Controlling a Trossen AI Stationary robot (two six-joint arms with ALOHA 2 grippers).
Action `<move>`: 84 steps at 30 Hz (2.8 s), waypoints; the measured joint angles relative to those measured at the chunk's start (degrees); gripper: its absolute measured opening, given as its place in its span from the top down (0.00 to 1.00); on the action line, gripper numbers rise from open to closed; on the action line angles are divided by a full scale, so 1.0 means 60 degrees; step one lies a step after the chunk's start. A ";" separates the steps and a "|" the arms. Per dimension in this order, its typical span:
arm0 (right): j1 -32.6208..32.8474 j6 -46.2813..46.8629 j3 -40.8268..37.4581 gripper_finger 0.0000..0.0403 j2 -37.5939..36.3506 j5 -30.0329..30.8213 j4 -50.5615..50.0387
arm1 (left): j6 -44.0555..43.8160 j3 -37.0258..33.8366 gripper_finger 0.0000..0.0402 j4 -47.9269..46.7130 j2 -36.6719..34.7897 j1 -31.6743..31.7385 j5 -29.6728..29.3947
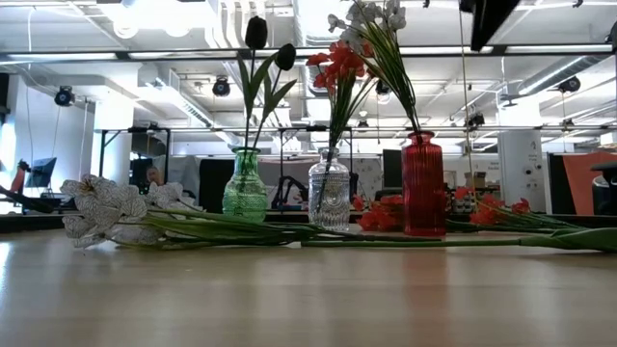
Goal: Sort flowers into vase by color
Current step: Put the bottom white flowers into the red vase
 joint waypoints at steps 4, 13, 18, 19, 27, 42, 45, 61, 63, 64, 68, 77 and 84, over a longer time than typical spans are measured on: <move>0.0165 0.0067 -0.1073 0.44 -0.0268 -0.0001 0.1032 | -0.0479 0.0004 0.69 -0.0625 0.0302 0.0101 0.0545; 0.0378 0.0308 -0.1611 0.44 -0.0051 0.0011 0.2064 | -0.0164 0.0000 0.73 -0.1778 0.0788 0.0344 0.2196; 0.0760 -0.0053 -0.1611 0.44 0.0221 0.0217 0.3384 | -0.0430 -0.0110 0.77 -0.1801 0.0902 0.0429 0.2185; 0.0813 -0.0188 -0.1611 0.44 0.0301 0.0325 0.3808 | -0.0456 -0.0182 0.77 -0.1790 0.0955 0.0392 0.2184; 0.0867 -0.1166 -0.1609 0.44 0.1168 0.0631 0.6596 | -0.0005 -0.1214 0.80 0.0644 0.1237 -0.0429 0.2167; 0.0822 -0.1787 -0.0072 0.44 0.3396 0.2445 0.6743 | 0.1938 -0.2878 0.81 0.3785 0.0179 -0.1180 0.1931; 0.0776 -0.1969 0.0296 0.44 0.3642 0.2578 0.6749 | 0.2228 -0.3016 0.81 0.3492 -0.0527 -0.1181 0.1796; 0.0776 -0.1628 0.1739 0.44 0.3589 0.3443 0.5407 | 0.2247 -0.5100 0.81 0.2551 -0.4018 -0.1169 -0.0431; 0.0776 -0.1515 0.1915 0.44 0.3589 0.3438 0.5018 | 0.2223 -0.5305 0.81 0.2561 -0.4200 -0.1169 -0.0431; 0.0776 -0.1415 0.1991 0.44 0.3589 0.3442 0.4812 | 0.2219 -0.5396 0.81 0.2555 -0.4257 -0.1169 -0.0430; 0.0776 -0.1116 0.2201 0.44 0.3589 0.3447 0.3993 | 0.2253 -0.5519 0.81 0.2554 -0.4386 -0.1169 -0.0427; 0.0649 -0.1266 0.1846 0.44 0.3621 0.3616 0.3847 | 0.3234 -0.5399 0.81 0.2627 -0.4392 -0.1169 -0.0660; 0.0649 -0.1842 0.1599 0.44 0.4011 0.3614 0.4376 | 0.4389 -0.5029 0.81 0.2695 -0.4400 -0.1033 -0.1594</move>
